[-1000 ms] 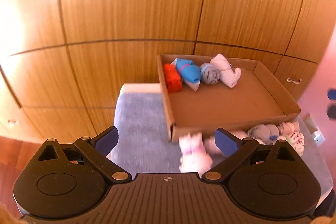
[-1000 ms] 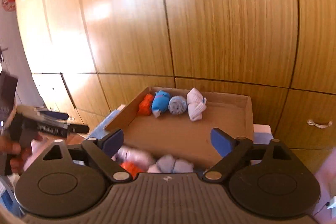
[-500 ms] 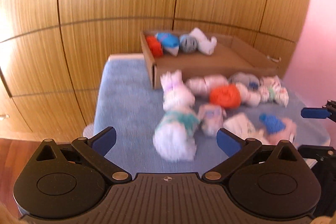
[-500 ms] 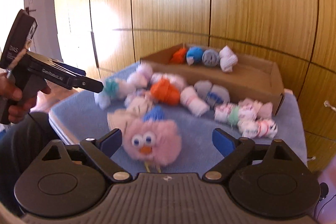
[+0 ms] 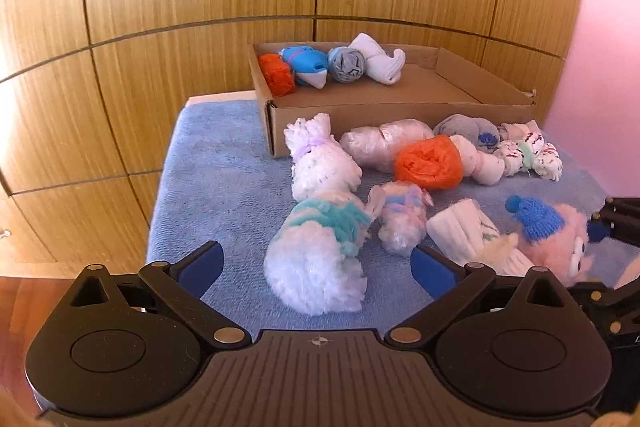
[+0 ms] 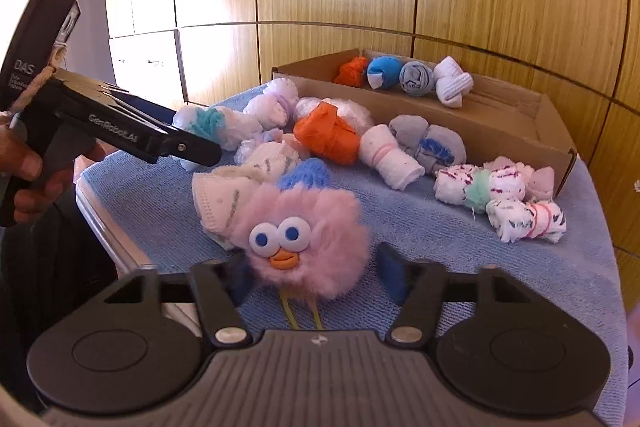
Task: Organize objects
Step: 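Grasp the white fluffy bundle with the left tool while the right tool grasps the pink toy, then carry the white bundle and pink toy into the box and open both tools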
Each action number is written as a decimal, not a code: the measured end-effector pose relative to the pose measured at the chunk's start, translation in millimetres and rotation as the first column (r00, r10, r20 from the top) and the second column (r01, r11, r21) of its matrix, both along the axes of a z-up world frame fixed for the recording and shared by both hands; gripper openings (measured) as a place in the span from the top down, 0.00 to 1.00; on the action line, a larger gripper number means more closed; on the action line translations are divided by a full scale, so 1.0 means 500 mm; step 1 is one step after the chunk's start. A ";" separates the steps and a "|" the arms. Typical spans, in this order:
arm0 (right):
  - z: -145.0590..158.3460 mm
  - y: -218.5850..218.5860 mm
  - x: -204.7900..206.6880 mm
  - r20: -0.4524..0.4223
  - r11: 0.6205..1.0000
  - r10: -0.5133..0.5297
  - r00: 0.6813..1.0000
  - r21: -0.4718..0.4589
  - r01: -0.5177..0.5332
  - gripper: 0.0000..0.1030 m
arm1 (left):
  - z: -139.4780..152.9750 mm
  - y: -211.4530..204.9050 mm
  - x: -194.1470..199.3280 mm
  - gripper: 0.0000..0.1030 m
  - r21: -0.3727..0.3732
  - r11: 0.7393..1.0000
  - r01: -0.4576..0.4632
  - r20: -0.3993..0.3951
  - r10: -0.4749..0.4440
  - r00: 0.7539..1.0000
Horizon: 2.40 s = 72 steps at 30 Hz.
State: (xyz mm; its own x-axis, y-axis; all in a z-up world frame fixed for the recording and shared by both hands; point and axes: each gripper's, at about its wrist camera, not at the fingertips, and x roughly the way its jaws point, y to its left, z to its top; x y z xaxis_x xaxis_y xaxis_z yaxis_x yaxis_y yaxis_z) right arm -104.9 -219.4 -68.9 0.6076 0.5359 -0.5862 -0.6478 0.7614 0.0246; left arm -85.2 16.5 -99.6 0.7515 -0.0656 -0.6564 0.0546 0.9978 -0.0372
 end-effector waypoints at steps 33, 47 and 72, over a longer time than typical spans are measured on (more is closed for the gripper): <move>0.013 -0.034 0.019 -0.004 0.996 -0.086 0.996 0.036 0.086 0.59 | -0.018 0.009 0.022 0.44 0.000 1.000 0.020 -0.002 -0.020 1.000; 0.086 -0.097 -0.005 0.039 0.989 -0.120 0.992 0.091 0.116 0.64 | 0.075 0.007 -0.032 0.55 -0.056 0.998 0.032 0.071 -0.028 0.997; 0.266 -0.116 0.263 0.177 0.989 -0.135 0.975 0.076 0.123 0.64 | 0.251 -0.138 0.295 0.54 -0.199 0.974 0.113 0.035 -0.108 0.994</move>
